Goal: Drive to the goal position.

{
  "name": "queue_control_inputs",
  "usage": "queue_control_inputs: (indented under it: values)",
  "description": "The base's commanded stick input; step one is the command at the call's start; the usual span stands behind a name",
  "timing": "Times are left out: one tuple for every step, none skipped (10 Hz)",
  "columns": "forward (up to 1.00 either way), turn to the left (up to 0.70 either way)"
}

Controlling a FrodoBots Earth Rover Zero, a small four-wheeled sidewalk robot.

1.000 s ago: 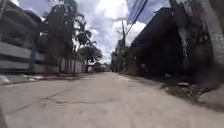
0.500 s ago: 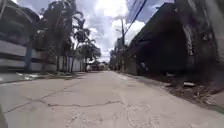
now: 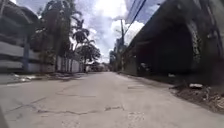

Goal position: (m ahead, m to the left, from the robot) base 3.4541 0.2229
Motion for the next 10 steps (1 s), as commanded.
queue_control_inputs:
  values:
    - [0.5,-0.11]
    - [0.5,-0.11]
    - [0.5,-0.11]
    - [0.5,-0.11]
    - [0.5,-0.1]
    - [0.5,-0.1]
    - [0.5,-0.09]
    - [0.5,-0.09]
    - [0.5,-0.09]
    - [0.5,-0.09]
